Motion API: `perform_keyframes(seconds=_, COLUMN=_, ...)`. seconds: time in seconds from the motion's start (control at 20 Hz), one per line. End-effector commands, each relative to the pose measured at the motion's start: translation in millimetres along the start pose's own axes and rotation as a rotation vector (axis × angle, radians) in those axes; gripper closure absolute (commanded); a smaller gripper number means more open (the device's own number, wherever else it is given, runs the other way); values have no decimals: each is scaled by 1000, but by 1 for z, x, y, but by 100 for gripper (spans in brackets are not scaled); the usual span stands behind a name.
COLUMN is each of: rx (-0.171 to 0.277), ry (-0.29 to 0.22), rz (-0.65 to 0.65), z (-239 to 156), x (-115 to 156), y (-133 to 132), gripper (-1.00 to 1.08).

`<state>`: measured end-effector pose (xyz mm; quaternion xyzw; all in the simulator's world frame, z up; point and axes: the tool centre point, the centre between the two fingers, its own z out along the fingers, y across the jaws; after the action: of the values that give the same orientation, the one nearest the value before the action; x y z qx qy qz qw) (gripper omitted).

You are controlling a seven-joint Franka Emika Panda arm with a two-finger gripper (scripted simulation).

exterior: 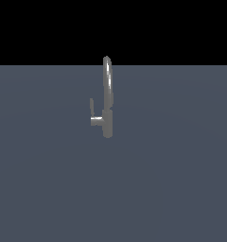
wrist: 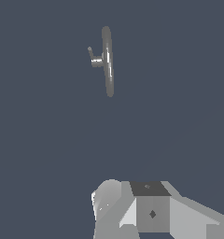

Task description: Turn on the faucet by rotating a designated handle.

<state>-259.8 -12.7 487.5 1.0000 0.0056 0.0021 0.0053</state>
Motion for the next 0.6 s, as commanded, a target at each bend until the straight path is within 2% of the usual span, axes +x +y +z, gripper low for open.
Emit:
perform_keyframes(seconds=0.0, rx=0, ry=0, rz=0, z=0, x=0, y=0, gripper=108)
perform_keyframes(seconds=0.55, rx=9, ry=1, rz=1, z=1, x=8, y=6, gripper=108)
